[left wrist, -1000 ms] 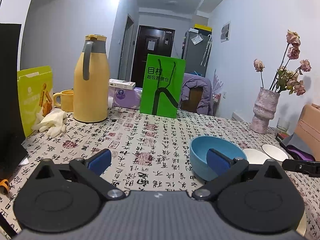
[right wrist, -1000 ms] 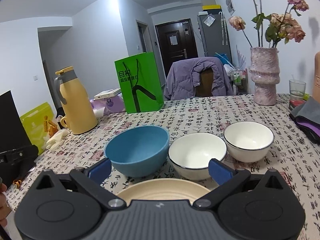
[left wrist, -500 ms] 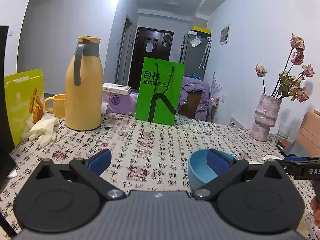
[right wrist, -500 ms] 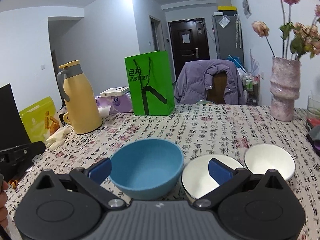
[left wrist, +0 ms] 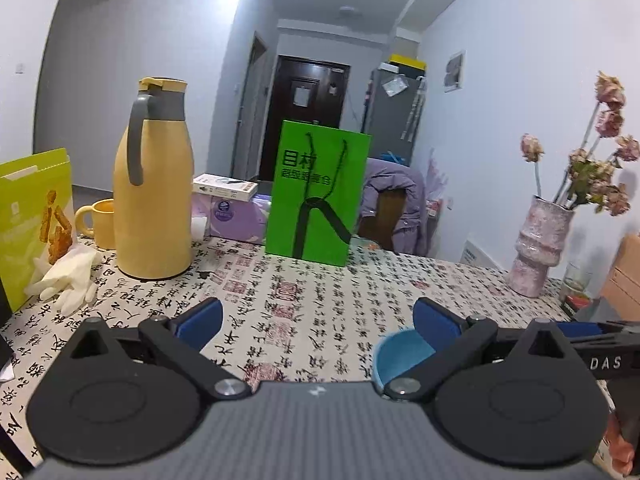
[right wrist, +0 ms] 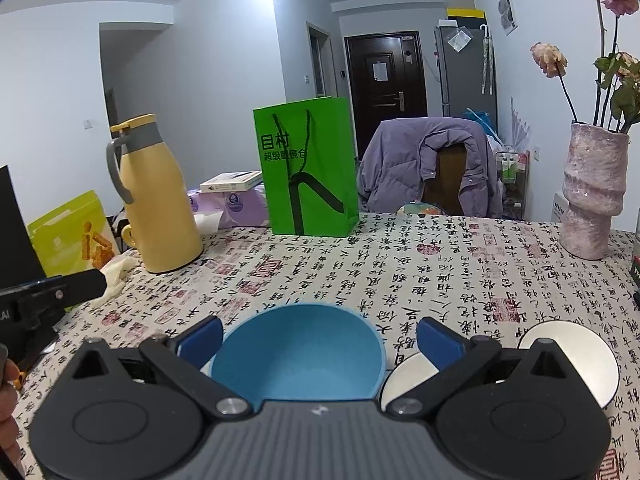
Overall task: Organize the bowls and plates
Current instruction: 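Lower both open grippers onto the blue bowl rim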
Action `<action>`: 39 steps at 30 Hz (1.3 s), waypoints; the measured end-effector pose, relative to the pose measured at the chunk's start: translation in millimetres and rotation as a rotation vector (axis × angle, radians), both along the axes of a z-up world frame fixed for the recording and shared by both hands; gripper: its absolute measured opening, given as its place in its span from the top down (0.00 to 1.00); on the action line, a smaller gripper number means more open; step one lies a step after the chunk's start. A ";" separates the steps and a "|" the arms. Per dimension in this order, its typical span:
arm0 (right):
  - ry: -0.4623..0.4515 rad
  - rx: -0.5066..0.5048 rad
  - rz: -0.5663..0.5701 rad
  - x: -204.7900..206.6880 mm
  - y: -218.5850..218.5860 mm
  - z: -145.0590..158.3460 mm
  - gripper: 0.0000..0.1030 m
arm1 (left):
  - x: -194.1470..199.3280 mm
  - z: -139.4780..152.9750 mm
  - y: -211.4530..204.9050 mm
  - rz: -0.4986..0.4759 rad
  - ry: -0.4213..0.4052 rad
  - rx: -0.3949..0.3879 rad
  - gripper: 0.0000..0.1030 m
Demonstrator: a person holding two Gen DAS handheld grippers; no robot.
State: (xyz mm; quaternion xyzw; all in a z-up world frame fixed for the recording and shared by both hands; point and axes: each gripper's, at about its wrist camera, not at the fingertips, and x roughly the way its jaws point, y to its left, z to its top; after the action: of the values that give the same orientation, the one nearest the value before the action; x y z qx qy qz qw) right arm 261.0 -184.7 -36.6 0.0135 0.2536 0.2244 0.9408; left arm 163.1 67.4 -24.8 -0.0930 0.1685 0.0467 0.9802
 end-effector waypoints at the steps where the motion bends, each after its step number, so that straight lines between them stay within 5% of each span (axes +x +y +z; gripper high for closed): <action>1: 0.002 -0.004 -0.003 3.1 1.1 -0.6 0.00 | 3.7 -0.2 -0.3 0.009 -0.003 -0.003 0.00; 16: 0.036 -0.125 -0.019 42.0 19.5 -18.3 0.10 | 68.9 -24.1 -8.8 0.052 0.156 -0.141 0.00; 25: 0.072 -0.180 -0.012 63.9 26.7 -31.1 0.36 | 81.5 -58.8 -2.7 -0.006 0.167 -0.206 0.00; 39: 0.117 -0.252 0.007 83.5 38.7 -47.3 0.45 | 82.3 -73.4 -22.3 -0.106 0.155 -0.114 0.01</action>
State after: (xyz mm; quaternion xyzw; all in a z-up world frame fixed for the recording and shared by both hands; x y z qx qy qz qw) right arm 344.5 -146.0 -83.9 -0.0925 0.3342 0.1927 0.9179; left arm 245.4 45.1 -98.2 -0.1357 0.2509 -0.0080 0.9584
